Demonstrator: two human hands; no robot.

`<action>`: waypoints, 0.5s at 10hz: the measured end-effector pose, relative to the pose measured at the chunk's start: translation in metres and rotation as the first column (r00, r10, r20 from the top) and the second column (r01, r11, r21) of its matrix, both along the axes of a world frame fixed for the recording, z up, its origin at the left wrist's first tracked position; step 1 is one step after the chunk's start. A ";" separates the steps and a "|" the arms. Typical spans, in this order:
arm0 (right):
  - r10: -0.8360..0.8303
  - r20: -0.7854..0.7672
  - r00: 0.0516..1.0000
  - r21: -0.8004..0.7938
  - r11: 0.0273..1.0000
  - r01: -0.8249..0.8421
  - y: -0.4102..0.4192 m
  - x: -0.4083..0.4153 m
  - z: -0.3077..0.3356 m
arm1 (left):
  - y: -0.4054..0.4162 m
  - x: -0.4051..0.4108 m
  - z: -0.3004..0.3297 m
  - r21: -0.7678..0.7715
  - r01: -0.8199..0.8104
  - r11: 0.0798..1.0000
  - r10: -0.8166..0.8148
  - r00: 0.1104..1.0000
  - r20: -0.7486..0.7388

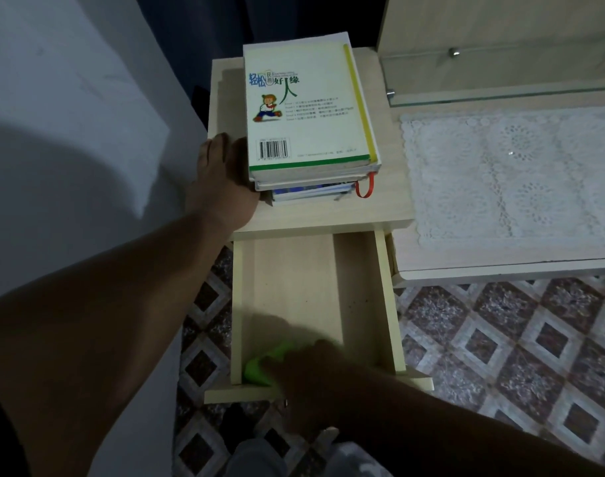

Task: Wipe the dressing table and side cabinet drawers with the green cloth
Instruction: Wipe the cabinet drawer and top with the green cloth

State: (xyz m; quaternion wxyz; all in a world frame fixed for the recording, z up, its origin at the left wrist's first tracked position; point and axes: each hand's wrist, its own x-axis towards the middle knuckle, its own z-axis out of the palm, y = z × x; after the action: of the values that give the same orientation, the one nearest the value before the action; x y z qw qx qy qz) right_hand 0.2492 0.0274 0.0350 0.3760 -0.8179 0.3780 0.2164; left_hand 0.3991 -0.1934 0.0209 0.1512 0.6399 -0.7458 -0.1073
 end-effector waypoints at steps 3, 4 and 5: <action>0.033 -0.081 0.996 0.030 0.999 -0.030 -0.006 0.003 0.017 | -0.003 0.001 -0.002 -0.025 0.032 0.999 -0.031 0.998 0.054; -0.069 -0.008 0.998 0.003 0.998 0.069 -0.005 0.023 0.016 | -0.007 0.004 -0.005 0.013 0.007 1.000 -0.008 0.998 0.066; -0.072 0.050 0.996 -0.155 0.985 0.079 -0.025 -0.030 0.019 | -0.006 0.001 -0.006 0.050 0.000 0.999 -0.004 0.997 0.073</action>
State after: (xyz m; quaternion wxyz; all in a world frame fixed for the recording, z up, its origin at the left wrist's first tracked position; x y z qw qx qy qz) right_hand 0.2195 0.0024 0.0538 0.3268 -0.8345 0.4161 0.1538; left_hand 0.4006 -0.1997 0.0146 0.1075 0.6461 -0.7486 -0.1028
